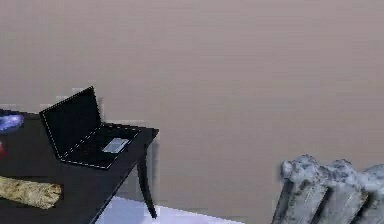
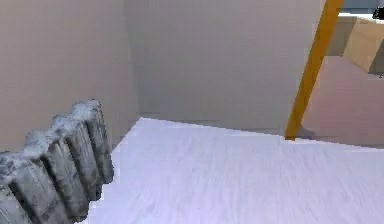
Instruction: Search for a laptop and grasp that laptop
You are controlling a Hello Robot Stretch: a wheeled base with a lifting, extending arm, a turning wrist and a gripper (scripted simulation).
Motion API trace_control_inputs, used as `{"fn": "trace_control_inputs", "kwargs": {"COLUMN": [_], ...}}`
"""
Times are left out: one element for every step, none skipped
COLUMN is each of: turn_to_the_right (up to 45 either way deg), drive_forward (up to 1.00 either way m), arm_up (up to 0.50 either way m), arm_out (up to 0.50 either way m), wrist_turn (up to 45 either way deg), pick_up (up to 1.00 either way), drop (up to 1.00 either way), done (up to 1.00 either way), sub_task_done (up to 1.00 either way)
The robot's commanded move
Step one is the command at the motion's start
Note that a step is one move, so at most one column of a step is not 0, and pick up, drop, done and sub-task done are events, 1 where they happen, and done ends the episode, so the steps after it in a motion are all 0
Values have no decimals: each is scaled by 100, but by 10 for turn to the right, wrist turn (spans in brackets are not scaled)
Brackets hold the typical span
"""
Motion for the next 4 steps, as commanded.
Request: {"fn": "trace_control_inputs", "kwargs": {"turn_to_the_right": [0, -450, -450, -450], "drive_forward": [80, 0, 0, 0], "arm_up": [0, 0, 0, 0], "arm_out": [0, 0, 0, 0], "wrist_turn": [0, 0, 0, 0], "pick_up": [0, 0, 0, 0], "drop": [0, 0, 0, 0], "done": [0, 0, 0, 0], "sub_task_done": [0, 0, 0, 0]}}
